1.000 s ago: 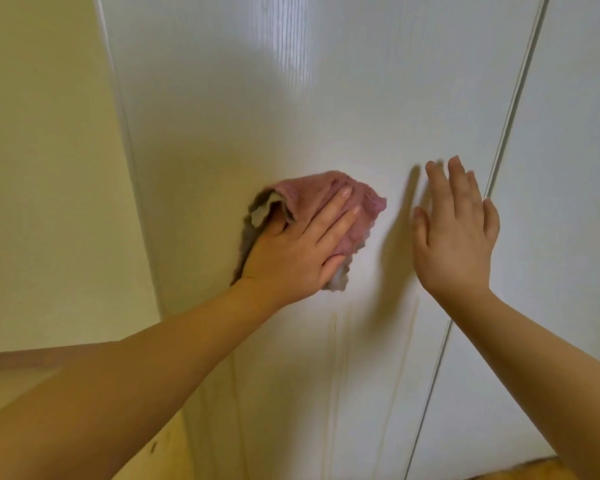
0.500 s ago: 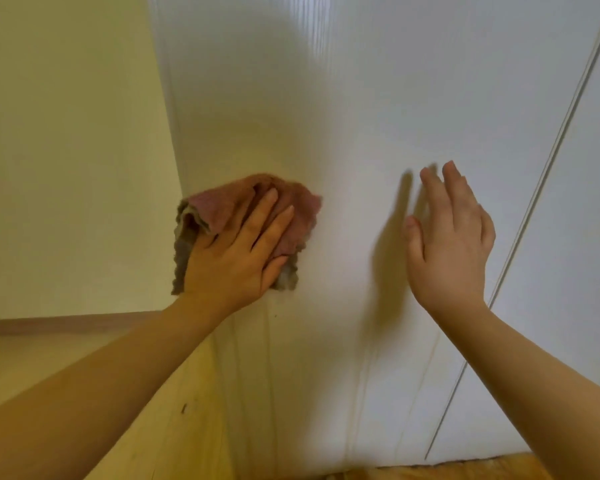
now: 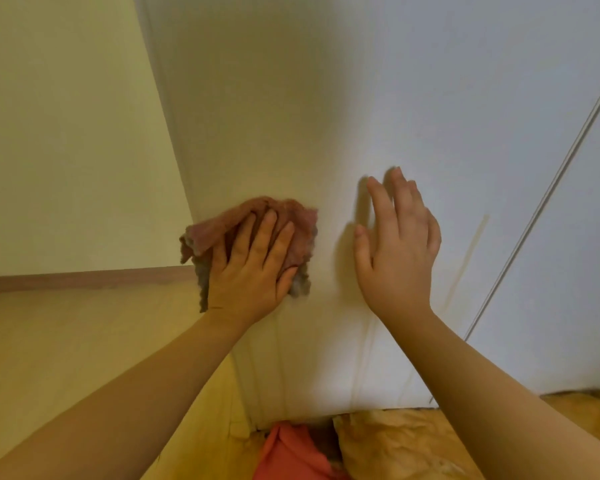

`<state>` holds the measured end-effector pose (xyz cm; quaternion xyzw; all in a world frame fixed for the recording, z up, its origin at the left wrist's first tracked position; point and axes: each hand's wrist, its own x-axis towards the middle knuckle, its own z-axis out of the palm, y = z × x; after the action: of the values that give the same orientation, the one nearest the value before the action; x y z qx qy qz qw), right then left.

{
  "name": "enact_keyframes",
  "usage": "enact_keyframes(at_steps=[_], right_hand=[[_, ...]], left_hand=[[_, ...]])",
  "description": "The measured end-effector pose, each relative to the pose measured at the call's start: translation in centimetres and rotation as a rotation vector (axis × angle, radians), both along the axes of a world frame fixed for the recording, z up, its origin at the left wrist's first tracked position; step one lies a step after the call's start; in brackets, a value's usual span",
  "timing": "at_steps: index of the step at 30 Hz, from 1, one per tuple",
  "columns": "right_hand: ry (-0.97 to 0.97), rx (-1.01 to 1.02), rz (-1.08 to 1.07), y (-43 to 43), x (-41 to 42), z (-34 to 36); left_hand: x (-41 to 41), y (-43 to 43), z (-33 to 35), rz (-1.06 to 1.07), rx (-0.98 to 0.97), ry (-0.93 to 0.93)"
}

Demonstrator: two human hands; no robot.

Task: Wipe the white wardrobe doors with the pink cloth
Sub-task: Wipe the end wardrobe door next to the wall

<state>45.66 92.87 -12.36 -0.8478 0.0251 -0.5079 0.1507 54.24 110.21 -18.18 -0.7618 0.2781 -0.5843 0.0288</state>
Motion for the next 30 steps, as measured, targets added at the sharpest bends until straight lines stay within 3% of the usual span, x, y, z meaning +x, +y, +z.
enact_keyframes(at_steps=[4,9,13,21,30], right_hand=[[0.004,-0.062,-0.022,0.1,-0.4,-1.3],[-0.007,-0.079,-0.041,0.0,-0.1,-3.1],[-0.068,-0.119,-0.02,0.0,0.6,-4.8],[-0.254,-0.241,0.038,-1.1,2.6,-7.6],[-0.244,0.01,-0.063,2.9,2.9,-11.2]], left_hand=[[-1.5,1.1,-3.9,-0.135,0.078,0.132],[-1.0,0.3,-2.4,-0.037,-0.057,0.018],[-0.5,-0.7,-6.3,-0.059,-0.061,0.008],[0.0,-1.2,-7.1,0.007,-0.116,-0.076],[-1.3,-2.9,-8.0,0.098,-0.255,0.014]])
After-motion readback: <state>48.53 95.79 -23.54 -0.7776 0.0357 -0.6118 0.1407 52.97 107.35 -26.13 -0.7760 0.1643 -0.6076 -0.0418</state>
